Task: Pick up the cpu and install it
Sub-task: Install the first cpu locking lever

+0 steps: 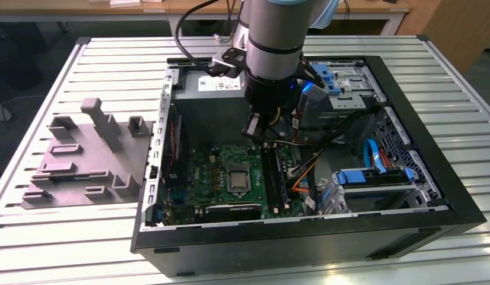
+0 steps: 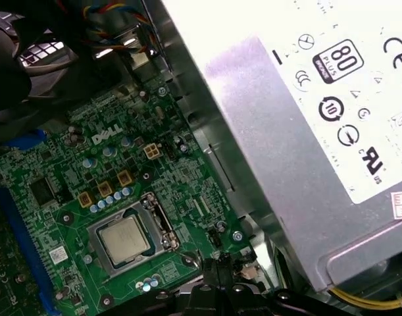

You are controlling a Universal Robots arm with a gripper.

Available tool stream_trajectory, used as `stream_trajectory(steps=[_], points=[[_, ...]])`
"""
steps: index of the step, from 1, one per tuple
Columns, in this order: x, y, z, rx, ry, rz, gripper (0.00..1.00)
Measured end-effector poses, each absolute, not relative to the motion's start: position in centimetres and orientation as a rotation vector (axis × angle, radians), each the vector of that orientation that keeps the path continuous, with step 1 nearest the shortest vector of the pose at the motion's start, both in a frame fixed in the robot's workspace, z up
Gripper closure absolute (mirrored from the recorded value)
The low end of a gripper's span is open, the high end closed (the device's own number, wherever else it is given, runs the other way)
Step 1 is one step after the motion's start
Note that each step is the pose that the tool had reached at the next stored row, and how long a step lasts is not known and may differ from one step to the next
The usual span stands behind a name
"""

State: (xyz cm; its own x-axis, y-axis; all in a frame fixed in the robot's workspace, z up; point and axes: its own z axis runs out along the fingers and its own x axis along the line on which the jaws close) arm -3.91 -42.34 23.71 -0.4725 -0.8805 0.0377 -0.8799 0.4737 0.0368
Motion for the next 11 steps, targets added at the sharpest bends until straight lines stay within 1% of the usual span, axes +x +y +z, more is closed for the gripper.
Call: stream_trajectory(steps=[11], points=[[-4.2,-43.6,23.7,1.629,-2.627,-0.016,0.89]])
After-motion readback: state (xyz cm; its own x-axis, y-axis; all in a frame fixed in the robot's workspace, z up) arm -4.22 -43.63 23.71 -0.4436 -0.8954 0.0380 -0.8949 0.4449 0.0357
